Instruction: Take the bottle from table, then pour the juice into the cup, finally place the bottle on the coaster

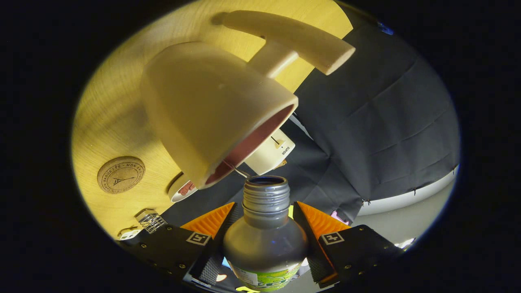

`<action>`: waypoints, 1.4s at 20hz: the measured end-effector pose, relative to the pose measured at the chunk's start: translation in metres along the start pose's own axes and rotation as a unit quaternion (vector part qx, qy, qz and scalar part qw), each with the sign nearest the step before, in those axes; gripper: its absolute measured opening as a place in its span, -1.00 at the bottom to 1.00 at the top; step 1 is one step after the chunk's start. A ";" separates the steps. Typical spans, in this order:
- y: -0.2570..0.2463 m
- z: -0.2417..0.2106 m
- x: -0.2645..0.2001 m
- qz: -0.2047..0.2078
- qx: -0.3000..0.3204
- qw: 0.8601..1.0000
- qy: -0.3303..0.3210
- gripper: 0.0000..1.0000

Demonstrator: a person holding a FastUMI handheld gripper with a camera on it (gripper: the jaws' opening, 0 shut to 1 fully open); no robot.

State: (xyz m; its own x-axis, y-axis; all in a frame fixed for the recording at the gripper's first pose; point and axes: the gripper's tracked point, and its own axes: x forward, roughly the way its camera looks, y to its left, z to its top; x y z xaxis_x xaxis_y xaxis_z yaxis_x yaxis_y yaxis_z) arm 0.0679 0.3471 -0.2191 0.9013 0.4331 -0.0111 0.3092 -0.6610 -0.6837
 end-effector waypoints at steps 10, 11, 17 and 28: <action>-0.004 -0.002 0.002 -0.004 -0.006 1.000 -0.001 0.66; -0.004 -0.001 0.002 -0.004 -0.008 1.000 -0.001 0.65; -0.002 -0.003 0.002 -0.001 -0.005 1.000 0.002 0.65; -0.002 -0.001 -0.001 -0.004 0.004 1.000 0.001 0.65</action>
State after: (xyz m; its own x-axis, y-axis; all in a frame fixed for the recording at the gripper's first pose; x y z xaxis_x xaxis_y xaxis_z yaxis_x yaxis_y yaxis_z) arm 0.0668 0.3479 -0.2171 0.8993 0.4372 -0.0046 0.3138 -0.6527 -0.6895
